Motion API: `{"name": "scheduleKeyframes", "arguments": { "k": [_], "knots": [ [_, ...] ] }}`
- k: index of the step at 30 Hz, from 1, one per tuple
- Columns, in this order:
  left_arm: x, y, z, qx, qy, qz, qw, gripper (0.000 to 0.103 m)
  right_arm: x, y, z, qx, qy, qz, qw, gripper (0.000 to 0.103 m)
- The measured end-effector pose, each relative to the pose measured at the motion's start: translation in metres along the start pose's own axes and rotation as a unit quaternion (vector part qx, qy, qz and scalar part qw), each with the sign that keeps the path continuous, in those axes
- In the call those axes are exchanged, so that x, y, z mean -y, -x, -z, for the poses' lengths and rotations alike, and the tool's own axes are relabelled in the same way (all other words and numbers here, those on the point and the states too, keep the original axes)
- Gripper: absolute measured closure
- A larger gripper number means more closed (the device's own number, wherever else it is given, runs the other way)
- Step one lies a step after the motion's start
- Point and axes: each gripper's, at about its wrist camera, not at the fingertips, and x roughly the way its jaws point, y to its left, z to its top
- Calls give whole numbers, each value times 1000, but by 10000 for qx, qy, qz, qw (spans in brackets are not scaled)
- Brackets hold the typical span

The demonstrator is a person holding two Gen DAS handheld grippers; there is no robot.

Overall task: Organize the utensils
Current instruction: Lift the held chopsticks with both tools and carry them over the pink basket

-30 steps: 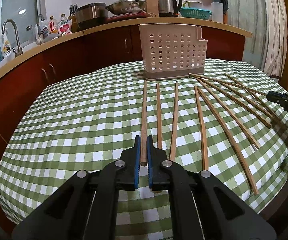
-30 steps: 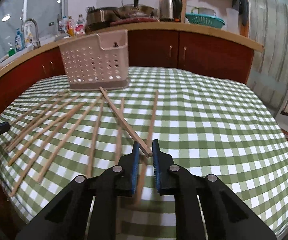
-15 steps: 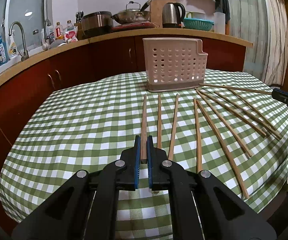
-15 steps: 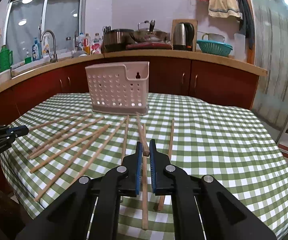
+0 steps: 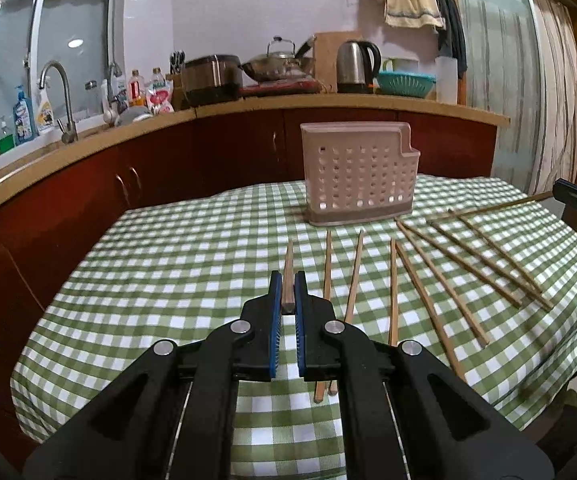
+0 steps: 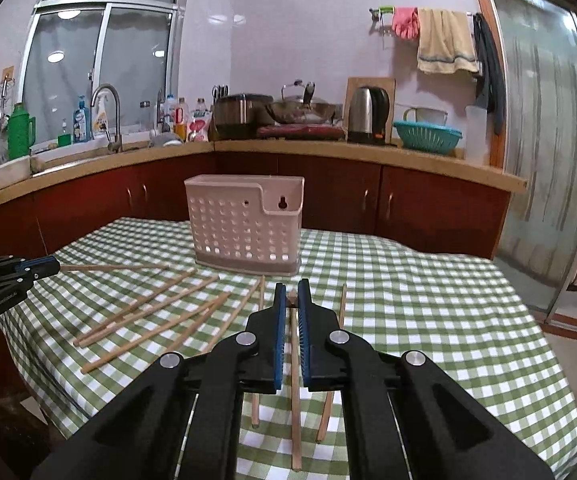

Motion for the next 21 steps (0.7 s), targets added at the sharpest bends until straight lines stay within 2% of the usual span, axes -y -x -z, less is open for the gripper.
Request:
{"name": "scheduleKeyframes", "arguments": {
  "k": [12, 21],
  "knots": [
    [3, 36, -33, 507, 17, -98, 9987, 96, -2, 25, -28, 436, -84, -76, 9990, 96],
    [-4, 48, -60, 659, 179, -35, 9977, 96, 4, 25, -45, 523, -204, -106, 9984, 96]
  ]
}}
